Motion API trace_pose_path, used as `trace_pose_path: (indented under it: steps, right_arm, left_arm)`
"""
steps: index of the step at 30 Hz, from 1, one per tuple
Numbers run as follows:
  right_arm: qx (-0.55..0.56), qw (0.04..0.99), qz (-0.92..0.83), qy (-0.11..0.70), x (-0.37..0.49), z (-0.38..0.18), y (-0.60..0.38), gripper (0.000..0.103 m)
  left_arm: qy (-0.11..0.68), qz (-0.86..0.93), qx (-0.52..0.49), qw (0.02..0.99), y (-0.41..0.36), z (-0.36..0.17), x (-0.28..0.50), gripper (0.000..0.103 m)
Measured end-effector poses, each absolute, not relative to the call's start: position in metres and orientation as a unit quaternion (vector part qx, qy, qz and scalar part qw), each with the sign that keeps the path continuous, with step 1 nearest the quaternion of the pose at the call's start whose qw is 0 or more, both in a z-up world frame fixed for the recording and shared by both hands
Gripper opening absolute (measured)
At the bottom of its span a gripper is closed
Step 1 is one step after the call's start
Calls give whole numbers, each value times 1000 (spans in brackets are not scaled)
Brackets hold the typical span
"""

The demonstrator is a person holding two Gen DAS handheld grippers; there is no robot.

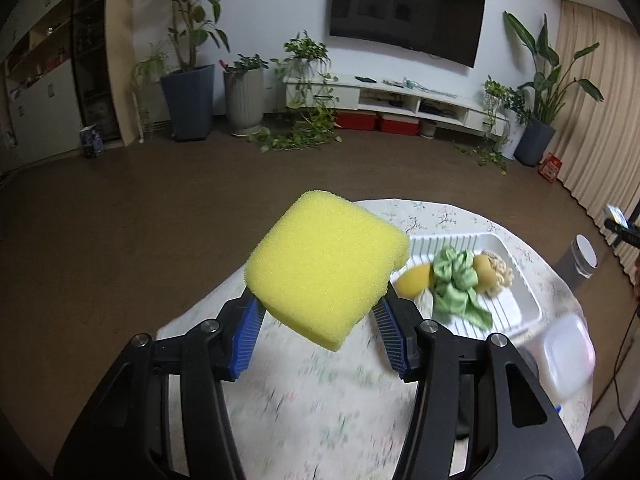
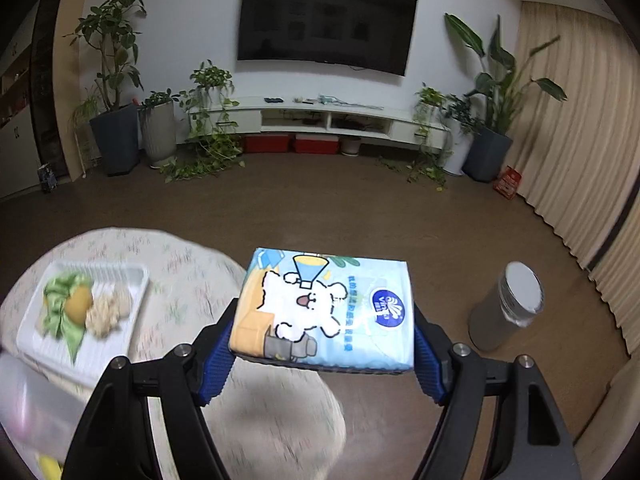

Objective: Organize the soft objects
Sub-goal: 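Carry sponge and tissue pack to the white tray and release both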

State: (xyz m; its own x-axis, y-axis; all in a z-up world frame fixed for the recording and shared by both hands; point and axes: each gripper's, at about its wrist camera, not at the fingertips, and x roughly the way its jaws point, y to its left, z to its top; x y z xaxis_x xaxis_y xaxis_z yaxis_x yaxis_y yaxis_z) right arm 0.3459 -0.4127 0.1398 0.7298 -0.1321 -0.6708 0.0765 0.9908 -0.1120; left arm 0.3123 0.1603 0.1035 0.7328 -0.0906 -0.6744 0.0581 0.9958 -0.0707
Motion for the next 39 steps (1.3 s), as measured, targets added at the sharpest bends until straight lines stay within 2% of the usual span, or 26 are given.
trace_pose_path:
  steps: [7,12,21,30,35,37,39]
  right_arm:
    - [-70,930,31,358,414,140,-346,77]
    - [-98,914,128,371,433,114,-282,77]
    - [-202,844,287,405,413,41,-200,77]
    - [-224,824,328,403,397,21,-177,77]
    - [-243,816,328,410,394,11,-175,77]
    - [-239,815,326,414,395,7,-176,77]
    - [-236,817,324,415,396,6,-178,77]
  left_arm:
    - [377,-104,3,920,117,74,367,50]
    - [396,-150,29,905,83,44,386,51]
    - [418,-181,29,890,73,-1,403,51]
    - [421,-197,68,883,48,-21,401,52]
    - [416,-193,72,885,46,-20,399,56]
    - [414,-189,71,888,47,-20,399,68]
    - [413,-190,60,889,48,-19,399,72]
